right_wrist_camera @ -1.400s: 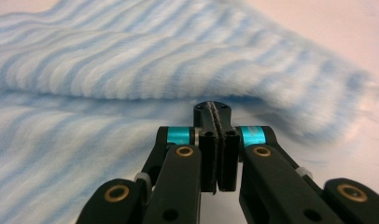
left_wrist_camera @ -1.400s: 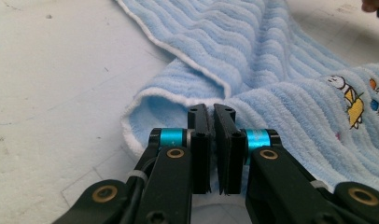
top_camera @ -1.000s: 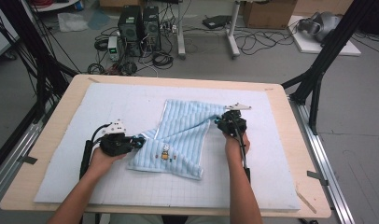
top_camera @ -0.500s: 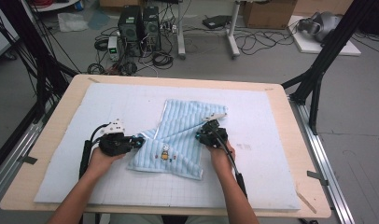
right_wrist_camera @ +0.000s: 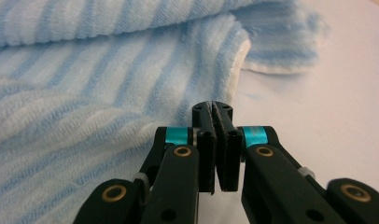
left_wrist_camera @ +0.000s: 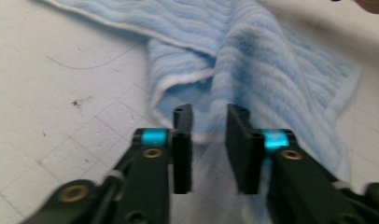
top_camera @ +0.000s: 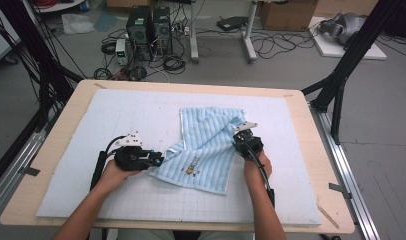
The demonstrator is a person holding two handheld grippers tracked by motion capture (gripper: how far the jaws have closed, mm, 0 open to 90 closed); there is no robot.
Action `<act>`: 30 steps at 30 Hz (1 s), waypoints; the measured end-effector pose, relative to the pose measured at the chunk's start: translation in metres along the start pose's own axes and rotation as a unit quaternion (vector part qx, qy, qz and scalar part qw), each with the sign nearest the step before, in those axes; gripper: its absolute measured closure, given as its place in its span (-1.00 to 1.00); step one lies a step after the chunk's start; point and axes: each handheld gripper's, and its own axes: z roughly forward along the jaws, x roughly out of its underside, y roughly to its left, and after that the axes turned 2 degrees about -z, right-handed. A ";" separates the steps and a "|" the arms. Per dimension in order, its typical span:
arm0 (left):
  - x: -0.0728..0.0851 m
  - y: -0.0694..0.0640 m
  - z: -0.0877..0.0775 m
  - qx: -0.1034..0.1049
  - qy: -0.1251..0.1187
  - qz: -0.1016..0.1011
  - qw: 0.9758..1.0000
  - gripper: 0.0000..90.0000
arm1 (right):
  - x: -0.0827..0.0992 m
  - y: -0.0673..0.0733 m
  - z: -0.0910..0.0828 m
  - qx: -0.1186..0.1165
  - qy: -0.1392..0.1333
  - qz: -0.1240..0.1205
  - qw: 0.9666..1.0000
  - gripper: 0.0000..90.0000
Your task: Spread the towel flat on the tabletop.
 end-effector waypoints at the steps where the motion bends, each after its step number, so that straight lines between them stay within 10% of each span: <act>1: 0.000 0.002 -0.001 -0.010 0.000 -0.006 1.000 0.25 | 0.006 -0.005 -0.003 -0.009 -0.009 0.015 1.000 0.83; 15: -0.022 0.011 -0.007 -0.033 -0.078 -0.047 0.995 0.03 | 0.048 -0.018 -0.059 -0.077 -0.121 0.081 0.986 -0.14; 24: -0.060 0.011 0.062 -0.034 -0.029 -0.041 0.998 0.03 | 0.061 -0.024 -0.063 -0.075 -0.121 0.077 0.987 -0.20; 30: -0.068 0.003 0.108 -0.057 0.040 -0.003 0.998 0.00 | 0.062 -0.028 -0.064 -0.078 -0.130 0.080 0.985 -0.19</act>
